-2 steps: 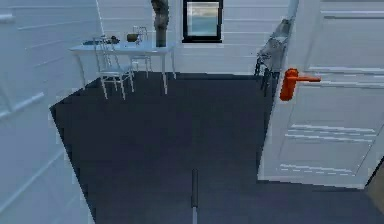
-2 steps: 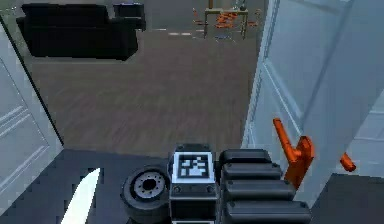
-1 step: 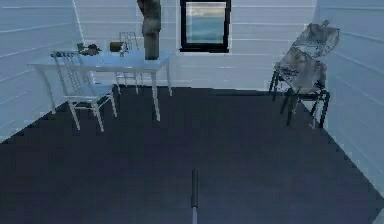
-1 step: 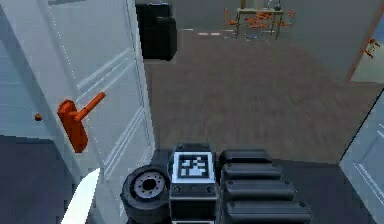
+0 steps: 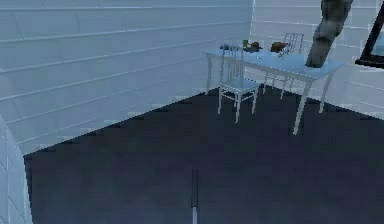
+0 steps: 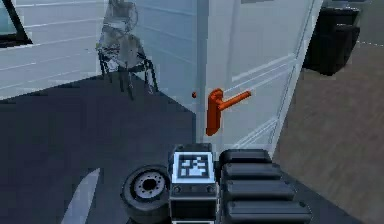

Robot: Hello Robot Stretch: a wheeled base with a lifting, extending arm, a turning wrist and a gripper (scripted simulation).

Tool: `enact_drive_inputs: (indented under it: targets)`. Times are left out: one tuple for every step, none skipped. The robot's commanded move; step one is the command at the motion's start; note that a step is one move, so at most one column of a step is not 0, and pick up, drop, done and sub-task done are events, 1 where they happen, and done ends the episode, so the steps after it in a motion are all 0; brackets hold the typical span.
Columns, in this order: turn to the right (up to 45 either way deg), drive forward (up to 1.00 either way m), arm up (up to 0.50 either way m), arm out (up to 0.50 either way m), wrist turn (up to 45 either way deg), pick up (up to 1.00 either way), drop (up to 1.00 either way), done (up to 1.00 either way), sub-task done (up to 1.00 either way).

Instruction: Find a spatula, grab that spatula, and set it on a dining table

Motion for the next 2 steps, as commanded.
enact_drive_inputs:
  targets:
    - [0.0,1.00,0.00,0.00,0.0,0.00,0.00,0.00,0.00]
    - [0.0,1.00,0.00,0.00,0.0,0.00,0.00,0.00,0.00]
